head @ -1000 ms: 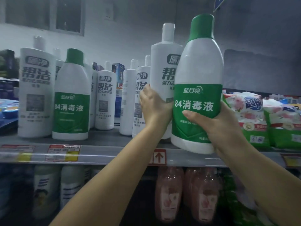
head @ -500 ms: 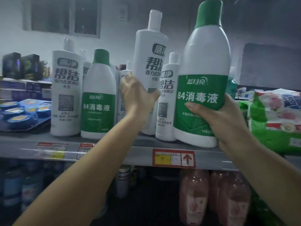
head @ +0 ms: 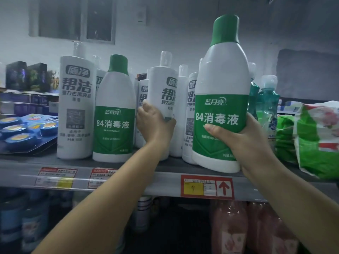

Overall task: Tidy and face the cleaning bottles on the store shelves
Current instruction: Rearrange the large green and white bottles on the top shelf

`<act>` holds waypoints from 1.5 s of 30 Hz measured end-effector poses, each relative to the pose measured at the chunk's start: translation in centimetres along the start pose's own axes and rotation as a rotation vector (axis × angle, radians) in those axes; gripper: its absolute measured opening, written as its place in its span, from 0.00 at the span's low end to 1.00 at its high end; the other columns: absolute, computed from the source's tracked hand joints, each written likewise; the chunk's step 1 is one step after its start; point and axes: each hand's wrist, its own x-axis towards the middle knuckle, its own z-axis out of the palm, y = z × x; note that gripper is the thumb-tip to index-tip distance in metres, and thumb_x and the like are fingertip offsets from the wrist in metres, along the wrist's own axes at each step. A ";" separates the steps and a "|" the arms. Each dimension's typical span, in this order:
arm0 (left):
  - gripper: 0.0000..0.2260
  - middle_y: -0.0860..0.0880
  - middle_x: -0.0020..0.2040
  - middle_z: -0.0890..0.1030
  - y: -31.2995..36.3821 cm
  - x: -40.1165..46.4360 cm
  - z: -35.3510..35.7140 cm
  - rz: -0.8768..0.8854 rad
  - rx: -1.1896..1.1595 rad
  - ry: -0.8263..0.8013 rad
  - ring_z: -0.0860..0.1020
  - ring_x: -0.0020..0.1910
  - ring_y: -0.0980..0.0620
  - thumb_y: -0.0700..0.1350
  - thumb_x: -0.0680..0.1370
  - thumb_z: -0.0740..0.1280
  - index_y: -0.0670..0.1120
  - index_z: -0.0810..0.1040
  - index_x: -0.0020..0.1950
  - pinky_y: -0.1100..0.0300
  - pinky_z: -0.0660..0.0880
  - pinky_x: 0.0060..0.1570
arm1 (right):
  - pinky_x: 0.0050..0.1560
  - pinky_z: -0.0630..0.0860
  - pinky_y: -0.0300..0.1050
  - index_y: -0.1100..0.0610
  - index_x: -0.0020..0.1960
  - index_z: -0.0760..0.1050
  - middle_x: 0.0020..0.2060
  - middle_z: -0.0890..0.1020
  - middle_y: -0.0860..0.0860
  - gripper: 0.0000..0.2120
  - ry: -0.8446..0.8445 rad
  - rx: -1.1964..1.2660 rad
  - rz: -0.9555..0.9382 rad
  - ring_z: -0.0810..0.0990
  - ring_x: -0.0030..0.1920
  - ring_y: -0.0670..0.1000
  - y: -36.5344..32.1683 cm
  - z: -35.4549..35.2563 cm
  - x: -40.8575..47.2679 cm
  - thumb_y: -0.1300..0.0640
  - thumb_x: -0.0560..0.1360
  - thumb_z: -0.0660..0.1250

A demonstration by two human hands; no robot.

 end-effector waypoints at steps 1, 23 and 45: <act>0.41 0.41 0.66 0.66 0.0 0.2 0.1 -0.016 -0.001 -0.003 0.66 0.64 0.43 0.48 0.68 0.73 0.39 0.54 0.72 0.51 0.64 0.65 | 0.49 0.81 0.52 0.49 0.52 0.78 0.46 0.85 0.48 0.18 0.009 -0.008 0.005 0.85 0.46 0.49 0.4 0.0 0.1 0.57 0.63 0.77; 0.44 0.40 0.73 0.56 -1.1 2.6 1.4 -0.137 0.001 -0.001 0.60 0.70 0.43 0.39 0.71 0.70 0.39 0.41 0.75 0.54 0.60 0.67 | 0.49 0.80 0.50 0.47 0.48 0.77 0.47 0.84 0.48 0.16 0.103 -0.003 0.038 0.84 0.48 0.51 5.1 -4.4 1.7 0.61 0.65 0.76; 0.28 0.46 0.74 0.57 5.2 -3.4 -0.2 0.396 -0.172 -0.054 0.51 0.73 0.50 0.41 0.74 0.64 0.45 0.58 0.72 0.56 0.49 0.73 | 0.38 0.79 0.34 0.49 0.51 0.73 0.45 0.82 0.44 0.22 0.068 -0.137 0.038 0.83 0.43 0.41 6.1 -4.4 2.0 0.61 0.62 0.78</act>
